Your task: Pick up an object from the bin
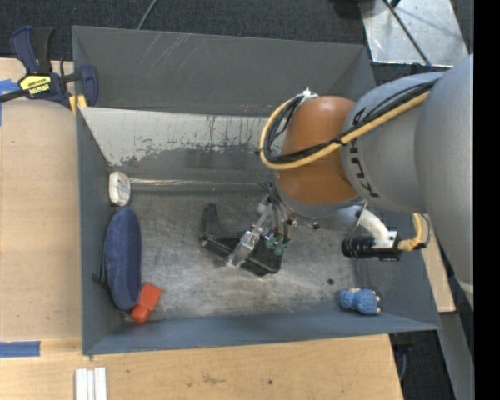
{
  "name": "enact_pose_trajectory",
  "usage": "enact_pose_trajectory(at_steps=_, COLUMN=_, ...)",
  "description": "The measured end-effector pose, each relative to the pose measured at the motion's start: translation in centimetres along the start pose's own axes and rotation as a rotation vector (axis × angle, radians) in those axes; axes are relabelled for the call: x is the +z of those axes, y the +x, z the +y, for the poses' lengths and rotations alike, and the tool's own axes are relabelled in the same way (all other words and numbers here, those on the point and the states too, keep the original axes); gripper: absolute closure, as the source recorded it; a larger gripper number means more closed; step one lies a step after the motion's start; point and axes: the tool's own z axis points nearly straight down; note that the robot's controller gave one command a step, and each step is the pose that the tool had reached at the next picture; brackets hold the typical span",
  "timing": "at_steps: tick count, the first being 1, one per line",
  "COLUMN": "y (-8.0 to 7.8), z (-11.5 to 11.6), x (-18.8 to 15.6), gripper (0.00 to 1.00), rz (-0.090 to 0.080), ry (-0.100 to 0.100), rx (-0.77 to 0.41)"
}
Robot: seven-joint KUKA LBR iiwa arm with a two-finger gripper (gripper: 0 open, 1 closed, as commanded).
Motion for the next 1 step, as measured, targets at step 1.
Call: enact_pose_trajectory(at_steps=1, y=1.26, z=1.35, x=1.53, gripper=0.0, rz=0.005, ry=0.003, rx=0.127)
